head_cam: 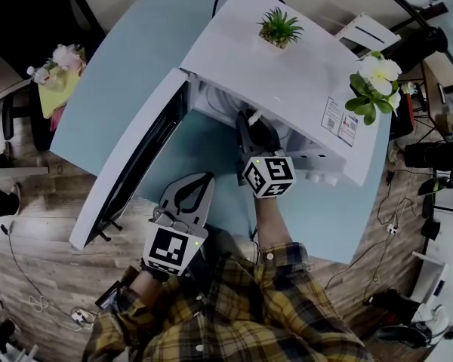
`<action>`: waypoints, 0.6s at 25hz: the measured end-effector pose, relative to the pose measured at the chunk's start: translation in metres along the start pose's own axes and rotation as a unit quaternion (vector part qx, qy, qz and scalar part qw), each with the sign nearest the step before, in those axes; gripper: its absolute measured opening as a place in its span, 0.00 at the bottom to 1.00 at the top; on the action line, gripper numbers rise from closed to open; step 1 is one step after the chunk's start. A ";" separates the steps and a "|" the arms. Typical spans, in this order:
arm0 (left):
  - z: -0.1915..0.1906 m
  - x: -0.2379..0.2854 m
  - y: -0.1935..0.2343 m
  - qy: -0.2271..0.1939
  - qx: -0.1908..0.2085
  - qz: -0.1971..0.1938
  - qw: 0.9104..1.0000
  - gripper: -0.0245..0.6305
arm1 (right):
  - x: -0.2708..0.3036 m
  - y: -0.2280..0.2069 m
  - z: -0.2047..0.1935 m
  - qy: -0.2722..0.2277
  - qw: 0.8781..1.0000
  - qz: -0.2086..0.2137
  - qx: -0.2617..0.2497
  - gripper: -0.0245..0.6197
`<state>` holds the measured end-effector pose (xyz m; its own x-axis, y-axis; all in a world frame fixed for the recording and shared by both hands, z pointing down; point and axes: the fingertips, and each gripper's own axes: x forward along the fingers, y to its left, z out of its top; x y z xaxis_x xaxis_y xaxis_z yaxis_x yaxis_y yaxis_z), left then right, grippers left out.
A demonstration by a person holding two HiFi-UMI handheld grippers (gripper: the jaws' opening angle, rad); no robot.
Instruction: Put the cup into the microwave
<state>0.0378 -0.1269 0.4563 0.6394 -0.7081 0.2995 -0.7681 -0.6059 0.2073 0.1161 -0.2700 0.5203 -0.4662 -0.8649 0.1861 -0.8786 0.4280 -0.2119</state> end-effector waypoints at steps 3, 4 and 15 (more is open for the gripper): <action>0.000 0.001 0.000 0.000 0.000 -0.001 1.000 0.02 | 0.000 0.001 0.000 -0.004 1.000 -0.002 -0.001 0.14; 0.000 0.001 0.000 0.000 0.000 -0.002 1.000 0.02 | 0.001 0.002 0.000 -0.004 1.000 -0.005 -0.005 0.16; 0.004 0.000 0.007 -0.002 0.001 0.005 1.000 0.02 | -0.002 0.009 -0.005 0.006 1.000 -0.007 -0.027 0.34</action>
<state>0.0327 -0.1322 0.4540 0.6322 -0.7151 0.2981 -0.7741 -0.5995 0.2035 0.1082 -0.2629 0.5224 -0.4550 -0.8676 0.2007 -0.8890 0.4299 -0.1575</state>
